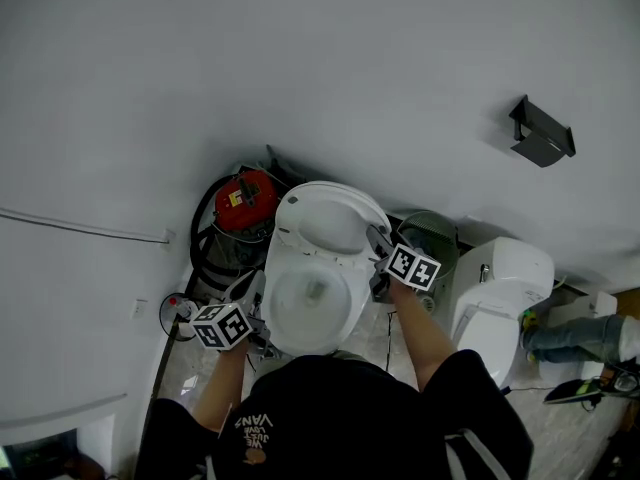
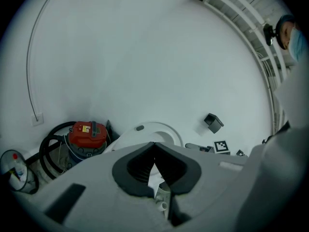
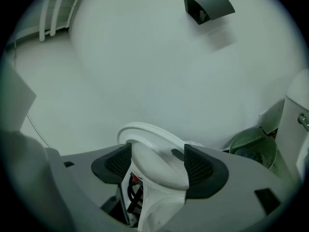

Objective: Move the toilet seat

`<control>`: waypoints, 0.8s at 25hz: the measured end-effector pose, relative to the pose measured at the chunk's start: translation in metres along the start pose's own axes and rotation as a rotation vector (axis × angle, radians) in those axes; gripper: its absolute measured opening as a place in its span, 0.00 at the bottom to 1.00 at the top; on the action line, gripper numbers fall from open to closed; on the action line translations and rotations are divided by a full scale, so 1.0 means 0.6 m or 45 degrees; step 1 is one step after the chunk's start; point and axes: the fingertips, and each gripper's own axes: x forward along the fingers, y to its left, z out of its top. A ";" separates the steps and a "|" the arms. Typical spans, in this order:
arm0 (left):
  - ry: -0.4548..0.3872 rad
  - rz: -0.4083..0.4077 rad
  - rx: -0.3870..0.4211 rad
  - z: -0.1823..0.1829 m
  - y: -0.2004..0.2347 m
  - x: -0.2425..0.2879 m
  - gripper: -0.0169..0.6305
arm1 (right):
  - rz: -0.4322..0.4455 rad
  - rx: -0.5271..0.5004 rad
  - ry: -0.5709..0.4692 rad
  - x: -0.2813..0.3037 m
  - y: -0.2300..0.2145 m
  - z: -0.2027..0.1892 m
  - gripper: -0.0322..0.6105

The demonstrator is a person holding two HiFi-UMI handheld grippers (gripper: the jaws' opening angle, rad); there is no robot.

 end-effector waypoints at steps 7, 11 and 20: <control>0.032 -0.065 0.095 0.012 -0.021 0.009 0.03 | -0.048 0.013 -0.103 -0.058 -0.002 0.011 0.50; 0.045 -0.116 0.184 0.029 -0.042 0.016 0.03 | -0.072 -0.008 -0.203 -0.103 0.012 0.024 0.39; 0.054 -0.269 0.301 0.058 -0.078 -0.005 0.03 | -0.044 -0.044 -0.396 -0.196 0.097 0.033 0.05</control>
